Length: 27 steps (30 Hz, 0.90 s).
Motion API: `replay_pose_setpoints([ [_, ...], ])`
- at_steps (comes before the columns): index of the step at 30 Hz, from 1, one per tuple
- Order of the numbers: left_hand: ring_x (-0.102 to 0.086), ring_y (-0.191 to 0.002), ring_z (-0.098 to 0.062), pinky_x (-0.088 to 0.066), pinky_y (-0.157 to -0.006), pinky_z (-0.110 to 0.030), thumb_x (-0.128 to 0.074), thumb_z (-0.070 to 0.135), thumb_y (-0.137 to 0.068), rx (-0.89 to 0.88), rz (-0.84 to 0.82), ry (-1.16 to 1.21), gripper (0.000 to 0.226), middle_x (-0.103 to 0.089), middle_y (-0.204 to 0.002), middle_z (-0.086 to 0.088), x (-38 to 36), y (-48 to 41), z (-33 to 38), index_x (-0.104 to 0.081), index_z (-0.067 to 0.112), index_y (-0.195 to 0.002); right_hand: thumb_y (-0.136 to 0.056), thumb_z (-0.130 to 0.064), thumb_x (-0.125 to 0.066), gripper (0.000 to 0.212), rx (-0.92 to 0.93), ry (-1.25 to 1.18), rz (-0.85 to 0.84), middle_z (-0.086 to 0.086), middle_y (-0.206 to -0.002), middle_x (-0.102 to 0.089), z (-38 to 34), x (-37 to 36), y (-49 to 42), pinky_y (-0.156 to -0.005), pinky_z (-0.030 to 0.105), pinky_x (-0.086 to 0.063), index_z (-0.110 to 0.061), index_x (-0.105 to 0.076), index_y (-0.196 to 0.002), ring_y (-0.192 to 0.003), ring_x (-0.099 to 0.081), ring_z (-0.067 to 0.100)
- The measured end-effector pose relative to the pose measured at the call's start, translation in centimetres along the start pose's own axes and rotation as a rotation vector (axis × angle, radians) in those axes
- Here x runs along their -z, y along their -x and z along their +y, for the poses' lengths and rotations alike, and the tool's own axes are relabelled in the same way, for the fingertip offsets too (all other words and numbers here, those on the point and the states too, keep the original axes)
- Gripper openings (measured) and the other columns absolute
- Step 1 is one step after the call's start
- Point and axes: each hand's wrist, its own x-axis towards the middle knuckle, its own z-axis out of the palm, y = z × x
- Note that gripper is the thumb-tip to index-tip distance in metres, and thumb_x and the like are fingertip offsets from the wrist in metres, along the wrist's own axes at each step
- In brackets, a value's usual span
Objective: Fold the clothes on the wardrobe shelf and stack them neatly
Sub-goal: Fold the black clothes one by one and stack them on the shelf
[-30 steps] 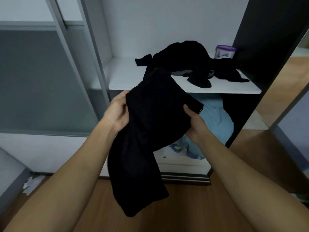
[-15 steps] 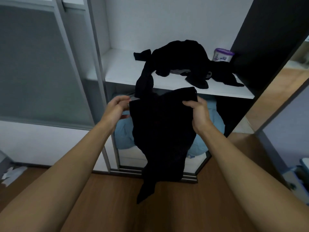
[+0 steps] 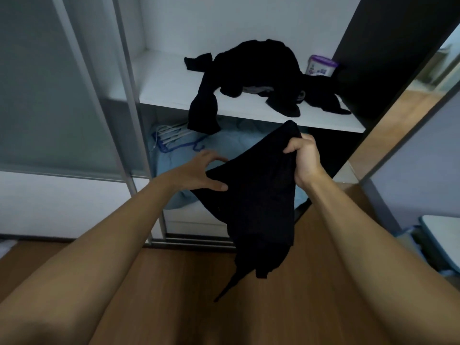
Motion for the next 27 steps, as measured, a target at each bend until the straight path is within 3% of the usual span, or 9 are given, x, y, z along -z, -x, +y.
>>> replay_pose_setpoints([
  [4, -0.061, -0.104, -0.009, -0.044, -0.090, -0.024, -0.082, 0.043, -0.078, 0.012, -0.118, 0.026, 0.035, -0.064, -0.107, 0.013, -0.8, -0.3, 0.1, -0.061, 0.031, -0.104, -0.049, 0.000, -0.045, 0.013, -0.014, -0.043, 0.056, 0.003, -0.059, -0.052, 0.7, 0.6, 0.3, -0.056, 0.027, -0.045, -0.009, -0.045, -0.058, -0.057, -0.054, 0.020],
  [7, -0.066, -0.098, -0.003, -0.047, -0.086, -0.021, -0.074, 0.061, -0.077, 0.041, -0.174, 0.024, 0.037, -0.071, -0.104, 0.017, -1.5, -0.1, 0.5, -0.067, 0.039, -0.106, -0.052, 0.000, -0.045, 0.014, -0.023, -0.019, 0.107, 0.005, -0.066, -0.053, 1.1, 1.7, 0.3, -0.062, 0.031, -0.044, -0.009, -0.049, -0.062, -0.065, -0.054, 0.024],
  [9, -0.070, -0.082, 0.000, -0.048, -0.072, -0.013, -0.068, 0.070, -0.075, 0.071, -0.198, 0.062, 0.032, -0.075, -0.088, 0.016, -1.9, -0.1, 0.7, -0.074, 0.041, -0.087, -0.057, 0.002, -0.044, 0.015, -0.030, -0.034, 0.132, 0.006, -0.069, -0.056, 1.4, 2.4, 0.2, -0.063, 0.031, -0.047, -0.009, -0.052, -0.065, -0.066, -0.057, 0.023],
  [13, -0.068, -0.063, -0.003, -0.045, -0.057, -0.012, -0.063, 0.070, -0.081, 0.091, -0.051, -0.019, 0.046, -0.072, -0.068, 0.011, -1.3, -0.8, 1.2, -0.072, 0.026, -0.071, -0.063, 0.000, -0.047, 0.017, -0.057, 0.030, 0.177, 0.010, -0.078, -0.062, 2.1, 4.2, -0.4, -0.069, 0.033, -0.051, -0.006, -0.057, -0.075, -0.075, -0.061, 0.026],
  [16, -0.063, -0.053, 0.002, -0.039, -0.048, -0.007, -0.062, 0.071, -0.080, 0.101, 0.017, -0.088, 0.047, -0.066, -0.057, 0.016, 0.2, -0.9, 1.9, -0.067, 0.029, -0.061, -0.072, -0.007, -0.053, 0.012, -0.149, 0.221, 0.138, 0.010, -0.082, -0.066, 3.0, 5.9, -0.5, -0.075, 0.036, -0.050, -0.007, -0.060, -0.082, -0.083, -0.065, 0.028],
  [19, -0.063, -0.055, 0.005, -0.038, -0.047, -0.006, -0.063, 0.073, -0.078, 0.129, -0.041, -0.140, 0.043, -0.067, -0.060, 0.021, 1.6, -0.5, 2.5, -0.069, 0.033, -0.064, -0.088, -0.016, -0.063, 0.011, -0.173, 0.360, 0.020, 0.005, -0.088, -0.077, 4.6, 6.3, 0.0, -0.074, 0.028, -0.056, -0.011, -0.072, -0.084, -0.086, -0.074, 0.022],
  [22, -0.067, -0.074, 0.005, -0.045, -0.063, -0.012, -0.071, 0.068, -0.073, 0.144, -0.176, -0.225, 0.027, -0.073, -0.081, 0.023, 3.0, 0.2, 2.4, -0.073, 0.042, -0.082, -0.092, -0.019, -0.067, 0.018, -0.091, 0.282, 0.011, 0.006, -0.089, -0.077, 5.2, 5.5, 0.2, -0.070, 0.026, -0.058, -0.002, -0.071, -0.093, -0.084, -0.074, 0.021],
  [24, -0.068, -0.084, 0.001, -0.050, -0.072, -0.018, -0.079, 0.053, -0.073, 0.198, -0.271, -0.302, 0.025, -0.073, -0.092, 0.019, 3.7, 0.7, 1.5, -0.071, 0.042, -0.094, -0.093, -0.017, -0.067, 0.014, -0.039, 0.231, -0.040, 0.008, -0.091, -0.077, 4.8, 4.7, 0.1, -0.074, 0.028, -0.059, -0.004, -0.073, -0.095, -0.086, -0.074, 0.023],
  [27, -0.068, -0.089, -0.009, -0.050, -0.068, -0.019, -0.079, 0.020, -0.080, 0.312, -0.316, -0.481, 0.030, -0.070, -0.096, 0.009, 3.5, 1.2, -1.1, -0.068, 0.026, -0.107, -0.095, -0.011, -0.064, 0.021, 0.040, 0.245, -0.210, 0.000, -0.092, -0.077, 4.2, 3.1, 0.4, -0.077, 0.023, -0.057, -0.025, -0.079, -0.091, -0.089, -0.073, 0.017],
])
